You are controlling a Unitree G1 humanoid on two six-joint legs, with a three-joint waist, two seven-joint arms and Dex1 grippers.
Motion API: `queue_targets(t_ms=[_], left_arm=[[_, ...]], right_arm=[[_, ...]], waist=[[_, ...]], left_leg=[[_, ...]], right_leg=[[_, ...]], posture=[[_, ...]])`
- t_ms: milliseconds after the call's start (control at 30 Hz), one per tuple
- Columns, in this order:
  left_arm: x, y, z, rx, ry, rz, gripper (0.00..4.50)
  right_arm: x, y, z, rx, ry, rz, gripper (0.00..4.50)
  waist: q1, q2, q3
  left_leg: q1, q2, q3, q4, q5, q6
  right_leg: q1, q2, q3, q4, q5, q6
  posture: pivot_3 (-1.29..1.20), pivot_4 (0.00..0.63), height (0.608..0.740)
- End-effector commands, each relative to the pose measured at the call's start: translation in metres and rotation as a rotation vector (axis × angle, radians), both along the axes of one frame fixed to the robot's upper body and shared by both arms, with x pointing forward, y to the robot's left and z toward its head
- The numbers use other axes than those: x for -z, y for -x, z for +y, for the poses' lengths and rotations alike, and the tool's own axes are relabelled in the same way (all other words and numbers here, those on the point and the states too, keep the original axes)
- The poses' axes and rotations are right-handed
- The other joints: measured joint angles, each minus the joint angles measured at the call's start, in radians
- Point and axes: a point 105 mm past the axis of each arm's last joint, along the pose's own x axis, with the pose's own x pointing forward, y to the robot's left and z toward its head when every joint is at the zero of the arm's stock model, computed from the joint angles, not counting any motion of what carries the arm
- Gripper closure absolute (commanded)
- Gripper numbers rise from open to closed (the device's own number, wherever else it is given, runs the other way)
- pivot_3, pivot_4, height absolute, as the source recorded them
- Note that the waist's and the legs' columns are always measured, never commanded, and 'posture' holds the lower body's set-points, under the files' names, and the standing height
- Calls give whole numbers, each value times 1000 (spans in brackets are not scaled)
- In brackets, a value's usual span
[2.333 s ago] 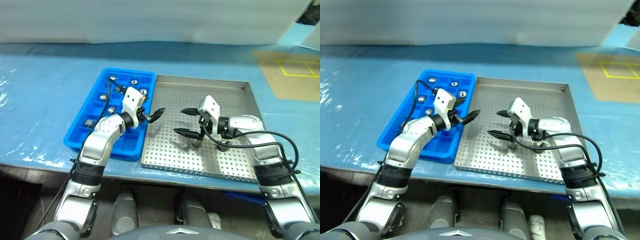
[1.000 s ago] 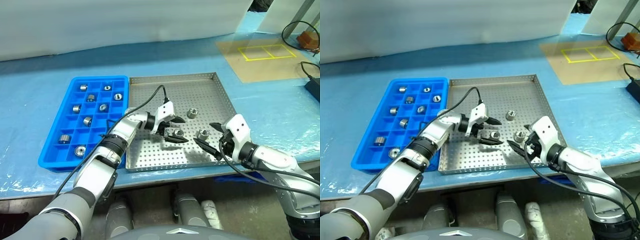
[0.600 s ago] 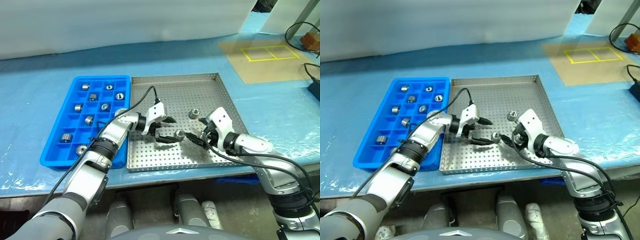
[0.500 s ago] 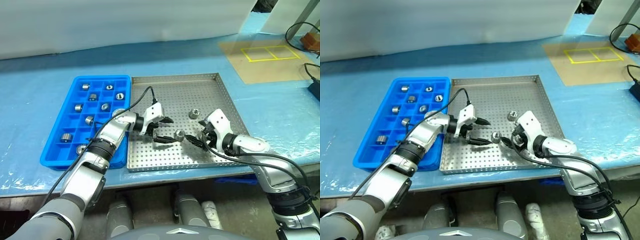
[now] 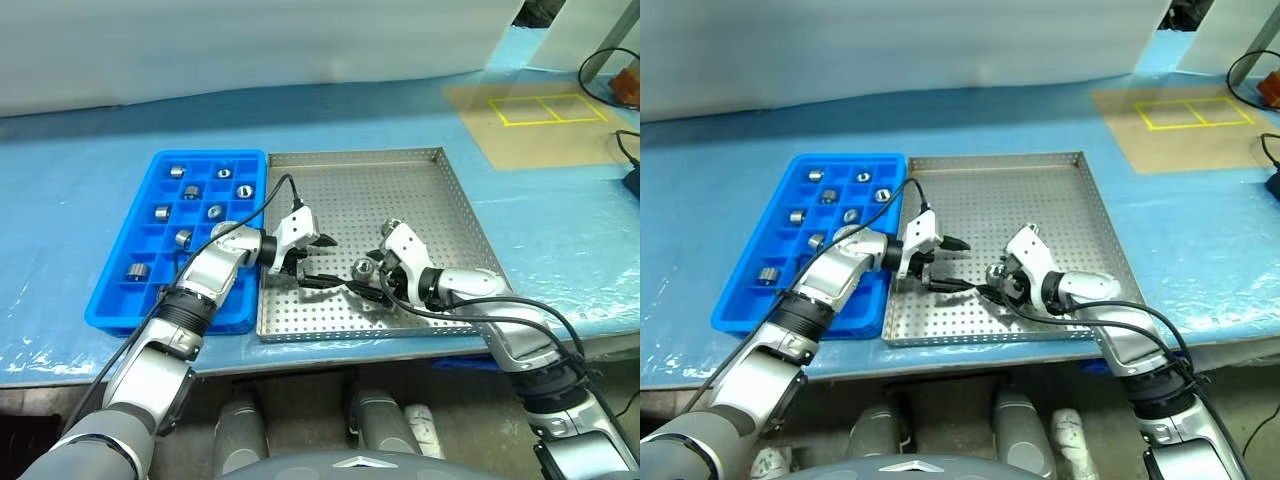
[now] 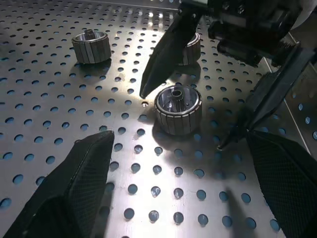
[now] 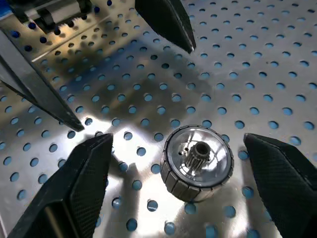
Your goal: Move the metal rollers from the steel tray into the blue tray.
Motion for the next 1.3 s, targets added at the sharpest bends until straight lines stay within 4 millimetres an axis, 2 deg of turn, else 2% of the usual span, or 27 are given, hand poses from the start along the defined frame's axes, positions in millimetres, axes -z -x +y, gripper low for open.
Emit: queue_targets(t_ms=[33,167,200,367,500,600,733,833,933,1300], left_arm=[[-13,0,5,-29,27,-49,0],[-13,2,13,-65,30,-49,0],[-13,2,14,-73,27,-54,0],[-20,2,16,-106,52,-80,0],[-40,-13,12,-245,141,-112,0],[-51,-8,6,-246,206,-83,0],[-49,-4,10,-292,197,-94,0],[-44,-1,15,-332,190,-101,0],[-51,3,21,-385,218,-122,0],[-56,25,58,-645,228,-190,0]], right_arm=[[1,-3,3,-32,35,-29,1318],[-3,-10,3,-49,35,-47,2683],[-7,-14,3,-47,33,-65,2856],[-29,-25,10,-64,-22,-141,2846],[-54,-31,22,-105,-96,-215,2846],[-68,-33,29,-130,-141,-257,2846],[-89,-34,46,-178,-221,-300,2846],[-94,-33,57,-225,-243,-303,2846],[-100,-33,68,-292,-257,-307,2846],[-100,-44,117,-507,-255,-283,2846]], waist=[[7,0,0],[20,0,0],[23,0,0],[29,0,0],[38,0,0],[49,0,0],[58,0,0],[59,0,0],[66,0,0],[154,0,1]], left_leg=[[0,0,0,0,0,0],[1,0,0,-1,0,-1],[1,0,0,-1,0,-1],[2,1,0,-1,1,-2],[1,0,0,-1,1,-2],[1,1,0,-1,1,-2],[1,1,0,-2,1,-2],[1,1,0,-2,1,-2],[0,1,0,-4,2,-4],[-3,2,-3,-9,5,-8]], right_leg=[[0,0,0,0,0,0],[0,0,0,0,0,0],[0,0,0,1,0,0],[0,0,0,1,0,0],[-1,0,0,2,0,0],[-1,0,0,1,0,0],[-1,0,0,1,0,0],[-1,0,-1,1,0,0],[-3,0,-1,2,0,0],[-5,0,-8,1,-2,-3]], posture=[[-350,150,740],[-313,150,740],[-306,150,740],[-281,150,740],[-262,150,740],[-242,150,740],[-187,150,740],[-129,150,740],[-40,150,740],[283,150,740]])
